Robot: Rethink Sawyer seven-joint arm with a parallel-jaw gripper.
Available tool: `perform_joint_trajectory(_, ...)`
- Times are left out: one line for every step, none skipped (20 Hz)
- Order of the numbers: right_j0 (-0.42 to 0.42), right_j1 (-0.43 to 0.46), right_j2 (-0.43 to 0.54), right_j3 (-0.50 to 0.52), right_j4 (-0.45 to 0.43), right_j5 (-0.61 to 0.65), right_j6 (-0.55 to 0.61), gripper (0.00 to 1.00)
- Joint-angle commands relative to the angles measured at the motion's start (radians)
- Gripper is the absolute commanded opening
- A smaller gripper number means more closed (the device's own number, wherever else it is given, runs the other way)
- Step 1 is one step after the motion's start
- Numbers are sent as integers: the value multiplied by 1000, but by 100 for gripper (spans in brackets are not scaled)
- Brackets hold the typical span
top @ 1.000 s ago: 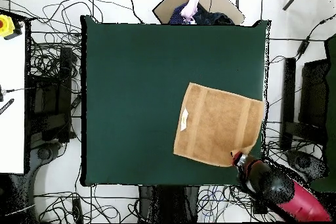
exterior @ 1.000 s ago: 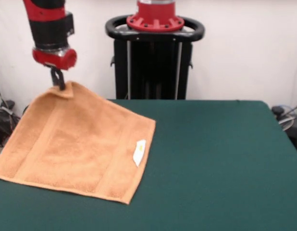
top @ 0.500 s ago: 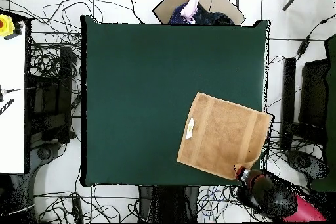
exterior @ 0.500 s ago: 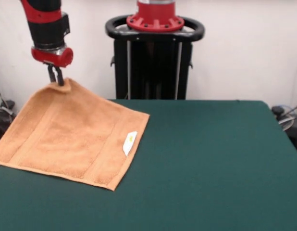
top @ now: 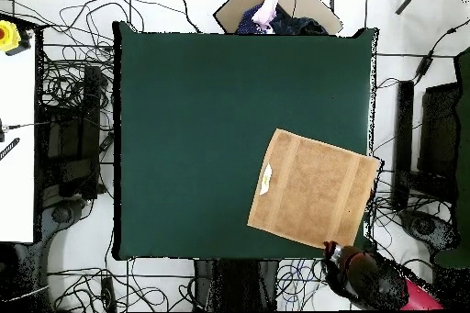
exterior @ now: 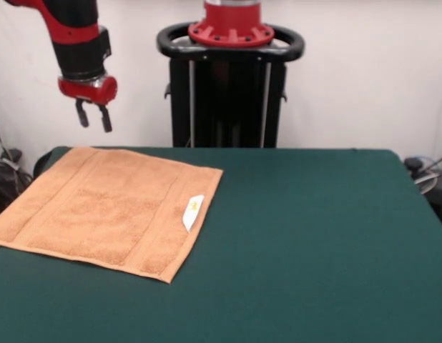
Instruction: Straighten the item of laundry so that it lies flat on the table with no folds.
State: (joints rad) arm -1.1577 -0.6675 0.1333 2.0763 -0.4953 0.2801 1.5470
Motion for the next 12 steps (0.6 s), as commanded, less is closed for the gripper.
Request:
perform_joint_trajectory(30, 77, 55, -5, -31, -37, 72, 100)
perform_joint_trajectory(31, 72, 57, -6, -30, -28, 66, 100)
perform_joint_trajectory(38, 71, 55, -8, -30, -29, 68, 100)
perform_joint_trajectory(37, 71, 61, -9, -26, -21, 64, 100)
perform_joint_trajectory(44, 68, 59, -13, -24, -20, 66, 100)
perform_joint_trajectory(48, 66, 57, -14, -21, -19, 71, 100)
perform_joint_trajectory(51, 56, 59, -10, -19, -25, 75, 100)
perform_joint_trajectory(54, 53, 61, -8, -15, -39, 85, 100)
perform_joint_trajectory(61, 44, 60, -4, -14, -61, 97, 100)
perform_joint_trajectory(73, 34, 56, 2, -13, -91, 117, 100)
perform_joint_trajectory(81, 21, 49, 18, -8, -133, 146, 100)
perform_joint_trajectory(101, 9, 36, 29, 0, -173, 177, 100)
